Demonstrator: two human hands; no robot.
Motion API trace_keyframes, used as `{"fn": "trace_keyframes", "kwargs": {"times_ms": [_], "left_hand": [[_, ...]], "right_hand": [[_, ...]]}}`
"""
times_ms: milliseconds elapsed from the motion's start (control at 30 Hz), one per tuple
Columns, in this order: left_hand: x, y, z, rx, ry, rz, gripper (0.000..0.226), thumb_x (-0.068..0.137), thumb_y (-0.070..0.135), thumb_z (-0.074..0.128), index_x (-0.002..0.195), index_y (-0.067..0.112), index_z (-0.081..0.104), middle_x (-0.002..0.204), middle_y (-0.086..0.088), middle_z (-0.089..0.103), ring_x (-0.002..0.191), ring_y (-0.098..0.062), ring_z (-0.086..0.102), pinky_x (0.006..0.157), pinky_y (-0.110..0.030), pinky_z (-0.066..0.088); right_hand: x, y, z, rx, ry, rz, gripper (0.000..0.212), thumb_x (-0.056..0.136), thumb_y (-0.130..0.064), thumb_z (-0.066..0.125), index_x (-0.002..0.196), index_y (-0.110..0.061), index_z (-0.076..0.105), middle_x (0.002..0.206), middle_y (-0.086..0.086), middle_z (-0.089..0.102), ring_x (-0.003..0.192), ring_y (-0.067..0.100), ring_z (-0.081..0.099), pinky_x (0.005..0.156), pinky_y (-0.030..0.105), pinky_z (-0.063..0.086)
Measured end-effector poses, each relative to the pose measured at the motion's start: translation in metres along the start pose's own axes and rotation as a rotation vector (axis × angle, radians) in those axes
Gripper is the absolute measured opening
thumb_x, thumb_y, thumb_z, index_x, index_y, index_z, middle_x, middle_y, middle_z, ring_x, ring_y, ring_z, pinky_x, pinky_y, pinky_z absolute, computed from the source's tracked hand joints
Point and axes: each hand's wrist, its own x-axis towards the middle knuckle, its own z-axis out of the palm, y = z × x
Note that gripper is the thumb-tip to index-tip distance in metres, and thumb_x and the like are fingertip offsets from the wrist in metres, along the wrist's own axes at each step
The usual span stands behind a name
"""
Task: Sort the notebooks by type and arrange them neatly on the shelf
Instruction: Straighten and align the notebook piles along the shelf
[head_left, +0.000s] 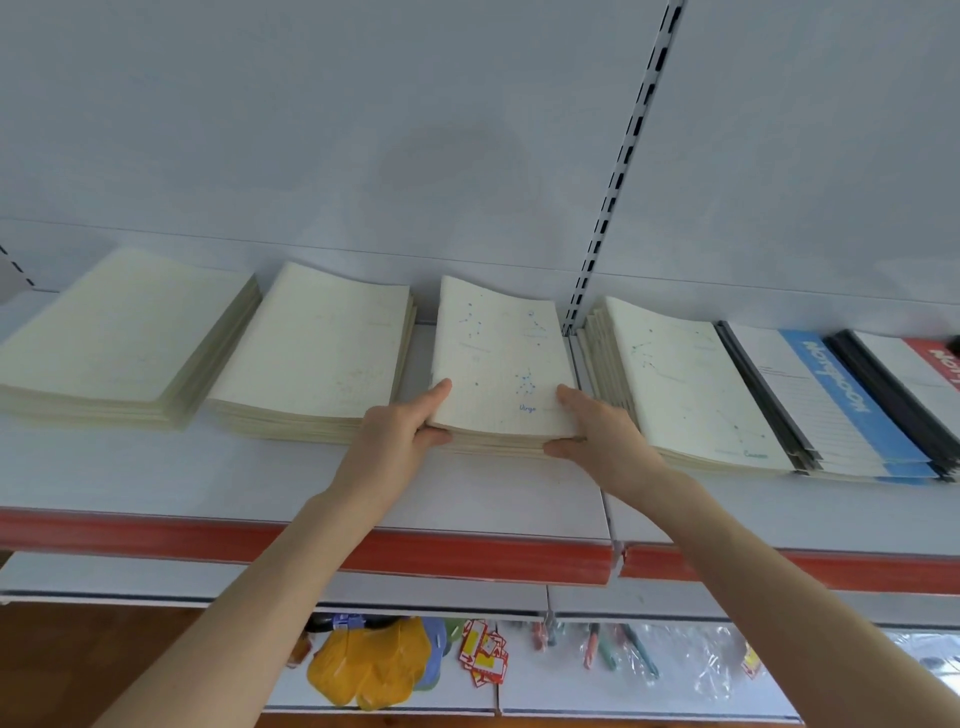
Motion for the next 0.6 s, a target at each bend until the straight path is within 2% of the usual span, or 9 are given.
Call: {"fn": "trace_keyframes", "kwargs": {"times_ms": [33, 100, 200, 267, 367, 433, 467, 533, 600], "left_hand": [[0.000, 0.002, 0.000, 0.006, 0.001, 0.003, 0.056, 0.085, 0.001, 0.063, 0.136, 0.013, 0.044, 0.072, -0.011, 0.060, 0.062, -0.003, 0.048, 0.064, -0.001, 0.033], [-0.001, 0.003, 0.000, 0.037, -0.017, 0.024, 0.058, 0.086, 0.002, 0.061, 0.139, 0.013, 0.040, 0.083, -0.017, 0.065, 0.071, -0.009, 0.053, 0.070, -0.005, 0.033], [0.000, 0.000, -0.001, 0.107, -0.045, 0.024, 0.062, 0.089, 0.003, 0.058, 0.143, 0.018, 0.031, 0.087, -0.013, 0.061, 0.086, -0.022, 0.058, 0.080, -0.017, 0.038], [0.000, -0.002, 0.000, 0.107, -0.040, -0.005, 0.062, 0.092, -0.002, 0.052, 0.144, 0.023, 0.029, 0.090, -0.013, 0.062, 0.087, -0.019, 0.058, 0.081, -0.015, 0.036], [-0.001, -0.003, 0.002, 0.133, -0.033, -0.011, 0.063, 0.093, -0.003, 0.047, 0.145, 0.025, 0.025, 0.094, -0.016, 0.064, 0.088, -0.020, 0.060, 0.082, -0.014, 0.038], [-0.001, -0.003, 0.002, 0.169, -0.053, 0.010, 0.065, 0.093, 0.003, 0.051, 0.145, 0.024, 0.019, 0.098, -0.020, 0.064, 0.092, -0.025, 0.061, 0.091, -0.026, 0.044], [-0.001, -0.002, 0.001, 0.185, -0.064, 0.023, 0.066, 0.093, 0.006, 0.053, 0.145, 0.023, 0.017, 0.107, -0.023, 0.062, 0.101, -0.028, 0.059, 0.097, -0.032, 0.042], [-0.003, 0.000, -0.001, 0.196, -0.057, 0.056, 0.061, 0.093, 0.006, 0.053, 0.145, 0.016, 0.024, 0.132, -0.023, 0.050, 0.119, -0.028, 0.052, 0.106, -0.027, 0.033], [-0.004, 0.004, -0.003, 0.126, -0.025, 0.059, 0.050, 0.094, 0.002, 0.048, 0.142, 0.011, 0.034, 0.135, -0.021, 0.048, 0.115, -0.023, 0.056, 0.099, -0.016, 0.031]], "right_hand": [[-0.001, -0.001, 0.000, 0.000, 0.006, 0.004, 0.047, 0.089, -0.014, 0.060, 0.128, 0.002, 0.039, 0.124, 0.017, 0.052, 0.110, 0.030, 0.051, 0.090, 0.034, 0.042], [-0.002, -0.002, 0.000, -0.009, 0.005, 0.004, 0.047, 0.089, -0.014, 0.060, 0.128, 0.001, 0.039, 0.123, 0.016, 0.052, 0.109, 0.030, 0.052, 0.088, 0.033, 0.042], [-0.004, -0.003, -0.002, -0.008, -0.015, -0.008, 0.053, 0.090, -0.015, 0.058, 0.137, -0.006, 0.033, 0.128, 0.012, 0.050, 0.108, 0.025, 0.052, 0.084, 0.028, 0.042], [-0.004, -0.004, -0.001, -0.014, -0.001, -0.010, 0.052, 0.091, -0.013, 0.057, 0.137, -0.009, 0.034, 0.127, 0.012, 0.051, 0.108, 0.025, 0.053, 0.083, 0.027, 0.042], [-0.005, -0.004, 0.001, -0.010, 0.037, -0.013, 0.044, 0.090, -0.012, 0.058, 0.130, -0.006, 0.040, 0.118, 0.012, 0.057, 0.089, 0.022, 0.055, 0.073, 0.027, 0.043], [-0.005, -0.004, -0.001, 0.000, 0.016, -0.013, 0.049, 0.090, -0.014, 0.059, 0.133, -0.007, 0.038, 0.121, 0.011, 0.055, 0.092, 0.022, 0.054, 0.076, 0.027, 0.044], [-0.004, -0.003, -0.003, 0.000, -0.013, -0.016, 0.052, 0.090, -0.016, 0.059, 0.136, -0.007, 0.036, 0.125, 0.011, 0.053, 0.099, 0.023, 0.055, 0.083, 0.028, 0.045], [-0.003, -0.002, -0.007, -0.022, -0.066, -0.026, 0.053, 0.091, -0.019, 0.058, 0.136, -0.005, 0.034, 0.128, 0.012, 0.051, 0.110, 0.026, 0.053, 0.092, 0.032, 0.043], [-0.002, -0.002, -0.010, -0.027, -0.079, -0.029, 0.049, 0.093, -0.020, 0.055, 0.135, -0.002, 0.037, 0.128, 0.014, 0.052, 0.112, 0.028, 0.051, 0.094, 0.033, 0.042]]}}
